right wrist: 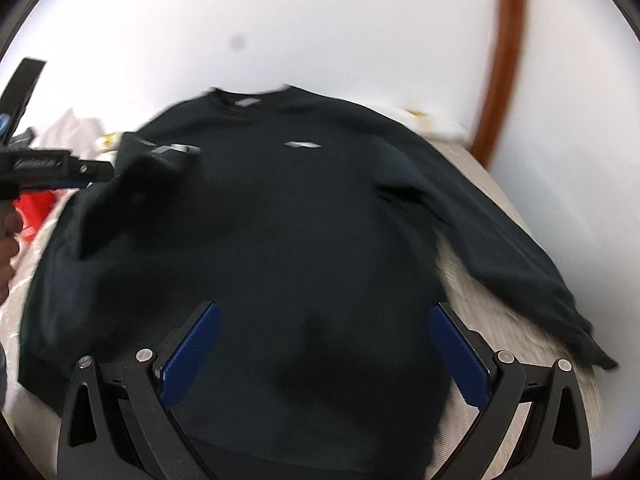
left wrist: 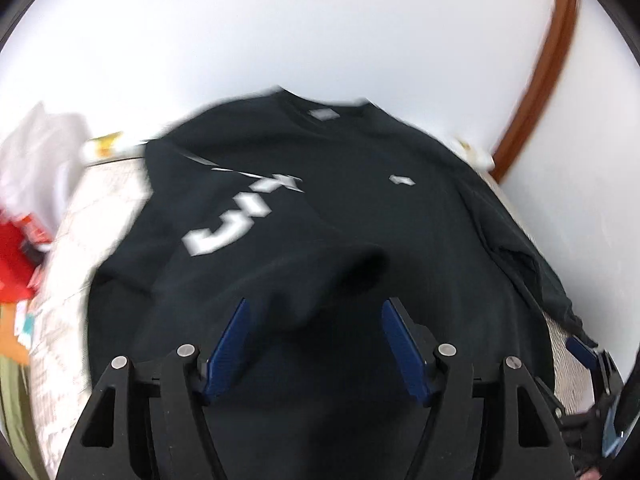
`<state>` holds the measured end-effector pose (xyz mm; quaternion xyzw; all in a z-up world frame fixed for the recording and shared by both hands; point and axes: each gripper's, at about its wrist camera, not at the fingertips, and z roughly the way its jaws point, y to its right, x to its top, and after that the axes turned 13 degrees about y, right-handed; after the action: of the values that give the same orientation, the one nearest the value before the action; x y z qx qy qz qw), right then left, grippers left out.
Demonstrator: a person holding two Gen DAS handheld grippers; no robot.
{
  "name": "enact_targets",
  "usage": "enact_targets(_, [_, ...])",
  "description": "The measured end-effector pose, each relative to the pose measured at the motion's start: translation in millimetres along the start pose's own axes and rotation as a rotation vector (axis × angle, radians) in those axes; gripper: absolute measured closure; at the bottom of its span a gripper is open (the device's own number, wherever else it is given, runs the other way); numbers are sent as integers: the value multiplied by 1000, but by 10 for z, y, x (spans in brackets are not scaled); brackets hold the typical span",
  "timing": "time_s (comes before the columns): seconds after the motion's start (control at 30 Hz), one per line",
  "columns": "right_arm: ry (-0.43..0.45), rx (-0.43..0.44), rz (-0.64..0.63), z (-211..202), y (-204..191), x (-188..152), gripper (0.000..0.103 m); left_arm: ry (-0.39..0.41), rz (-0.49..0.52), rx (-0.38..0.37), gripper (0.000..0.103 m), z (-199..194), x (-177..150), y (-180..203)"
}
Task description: Fold small clothes
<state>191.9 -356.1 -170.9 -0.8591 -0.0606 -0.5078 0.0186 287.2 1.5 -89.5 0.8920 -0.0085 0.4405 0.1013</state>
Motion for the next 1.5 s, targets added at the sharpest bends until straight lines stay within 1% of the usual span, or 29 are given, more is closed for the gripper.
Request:
enact_targets(0.03, [7,23,-24,22,-147,49,1,14,-14,15,36,-99,-19,-129])
enact_targets(0.07, [14,40,-42,42,-269,86,1,28,-35,48,35,-246,-83,-319])
enact_targets(0.13, [26,88,-80,113,-602,187,2,30,-56,115,32,-396,-172,-597])
enact_targets(0.17, [26,108,-92,154,-729,227,3,20,-65,168,32,-482,-267,-780])
enact_targets(0.23, [35,164,-140,234,-1087,310,5,5,-78,212,32,-561,-384,-1032])
enact_targets(0.3, [55,190,-207,290,-1377,362,6,-20,-111,244,32,-623,-553,-1285])
enact_targets(0.33, [79,201,-260,329,-1572,382,7,-34,-130,249,32,-652,-635,-1390])
enact_targets(0.4, [97,188,-337,365,-1823,376,9,-61,-155,244,32,-655,-750,-1566])
enact_targets(0.47, [108,154,-427,479,-2015,373,10,-76,-161,246,32,-657,-811,-1681])
enact_targets(0.53, [94,146,-485,608,-2147,344,10,-83,-163,236,32,-629,-872,-1746])
enact_targets(0.6, [80,146,-529,695,-2231,298,10,-89,-175,225,32,-553,-909,-1768])
enact_targets(0.67, [79,118,-595,807,-2315,237,11,-91,-187,206,32,-492,-922,-1764])
enact_targets(0.77, [133,102,-664,867,-2467,203,11,-100,-203,183,32,-405,-938,-1721])
enact_targets(0.83, [157,110,-709,916,-2585,184,11,-106,-189,157,32,-339,-954,-1659])
enact_targets(0.87, [160,115,-736,963,-2645,167,11,-105,-182,157,32,-322,-964,-1634])
enact_targets(0.9, [163,121,-753,1011,-2698,158,22,-101,-175,162,32,-304,-977,-1613])
enact_targets(0.93, [169,138,-759,1048,-2734,159,51,-97,-169,169,32,-291,-988,-1600])
enact_targets(0.97, [164,169,-747,1074,-2749,179,67,-89,-156,181,32,-284,-996,-1583])
enact_targets(1.0, [132,222,-707,1107,-2732,252,94,-87,-142,188,32,-281,-1001,-1567])
enact_targets(1.03, [115,252,-663,1122,-2705,325,97,-88,-132,194,33,-277,-1004,-1555])
enact_targets(1.1, [138,307,-512,1063,-2498,566,97,-93,-117,202,33,-271,-1010,-1532])
enact_targets(1.17, [167,320,-400,1003,-2258,761,97,-96,-107,206,33,-270,-1016,-1525])
enact_targets(1.23, [219,309,-263,920,-1867,972,97,-98,-98,214,33,-273,-1025,-1510])
enact_targets(1.27, [231,289,-226,913,-1731,1036,97,-99,-95,220,33,-273,-1030,-1503])
enact_targets(1.33, [246,208,-152,946,-1384,1141,97,-102,-89,232,33,-274,-1040,-1478])
enact_targets(1.43, [203,81,-55,1099,-851,1144,97,-103,-86,242,33,-280,-1056,-1453])
enact_targets(1.5, [170,23,-27,1181,-618,1062,97,-107,-93,245,33,-291,-1056,-1446])
